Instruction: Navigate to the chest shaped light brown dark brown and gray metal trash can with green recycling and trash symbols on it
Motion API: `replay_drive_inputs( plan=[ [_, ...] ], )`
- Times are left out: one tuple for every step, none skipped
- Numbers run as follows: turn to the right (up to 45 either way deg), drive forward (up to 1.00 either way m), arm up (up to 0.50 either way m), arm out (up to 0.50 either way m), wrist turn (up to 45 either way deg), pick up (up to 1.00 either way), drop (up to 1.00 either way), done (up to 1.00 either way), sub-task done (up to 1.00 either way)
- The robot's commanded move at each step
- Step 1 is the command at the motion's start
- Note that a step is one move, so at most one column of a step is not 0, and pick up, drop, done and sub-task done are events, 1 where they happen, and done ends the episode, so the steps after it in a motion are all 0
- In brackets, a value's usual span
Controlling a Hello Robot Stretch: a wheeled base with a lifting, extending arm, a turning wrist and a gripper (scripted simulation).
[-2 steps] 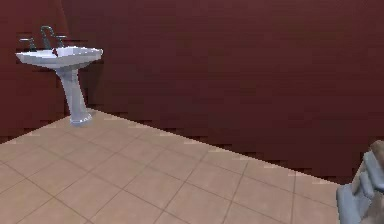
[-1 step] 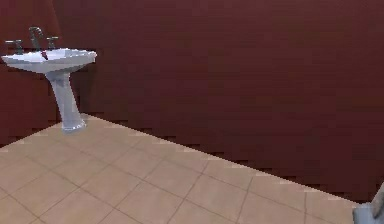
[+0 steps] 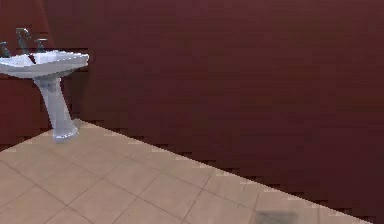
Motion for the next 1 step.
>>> replay_drive_inputs(
  plan=[
    [45.0, 0.0, 0.0, 0.0, 0.0, 0.0, 0.0, 0.0, 0.0]
  ],
)
